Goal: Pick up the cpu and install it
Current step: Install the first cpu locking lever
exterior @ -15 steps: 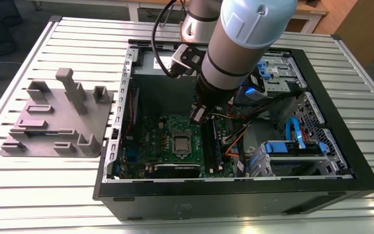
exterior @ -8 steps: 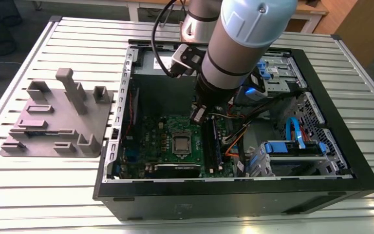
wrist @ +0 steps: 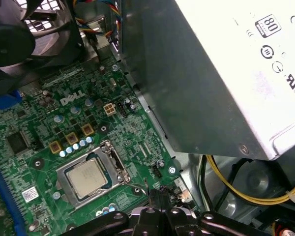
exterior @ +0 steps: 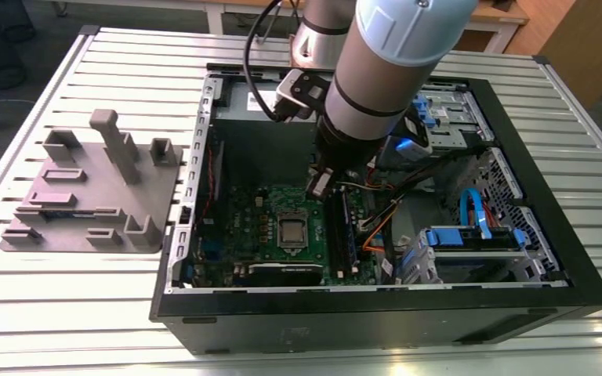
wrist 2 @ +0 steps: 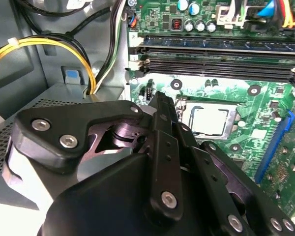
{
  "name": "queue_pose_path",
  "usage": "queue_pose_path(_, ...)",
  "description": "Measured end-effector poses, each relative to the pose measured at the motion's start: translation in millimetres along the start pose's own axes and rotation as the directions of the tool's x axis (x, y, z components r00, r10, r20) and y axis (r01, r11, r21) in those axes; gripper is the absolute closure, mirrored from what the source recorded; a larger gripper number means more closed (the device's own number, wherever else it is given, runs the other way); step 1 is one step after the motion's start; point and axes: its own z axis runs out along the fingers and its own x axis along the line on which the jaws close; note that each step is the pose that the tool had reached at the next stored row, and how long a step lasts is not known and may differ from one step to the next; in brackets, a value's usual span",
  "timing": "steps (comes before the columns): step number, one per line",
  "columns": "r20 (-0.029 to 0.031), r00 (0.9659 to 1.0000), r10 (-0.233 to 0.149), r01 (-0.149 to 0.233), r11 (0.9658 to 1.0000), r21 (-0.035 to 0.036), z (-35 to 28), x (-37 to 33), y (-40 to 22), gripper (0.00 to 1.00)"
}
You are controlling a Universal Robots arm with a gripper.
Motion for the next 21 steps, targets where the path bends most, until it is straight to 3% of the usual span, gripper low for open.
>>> queue_pose_path(5,-0.0224,0.9997,0.0,0.0,0.9999,0.0126,-0.5,0.0,0.1,0.9)
queue_pose_path(7,-0.028,0.9996,-0.002,0.002,0.9999,0.0154,-0.4,0.2,0.1,0.9)
queue_pose_path(14,-0.0354,0.9984,-0.044,0.044,0.999,0.0105,-0.3,1.8,2.9,0.9)
queue_pose_path(21,-0.0441,0.9927,-0.112,0.112,0.9937,0.0023,-0.5,3.8,3.0,0.9)
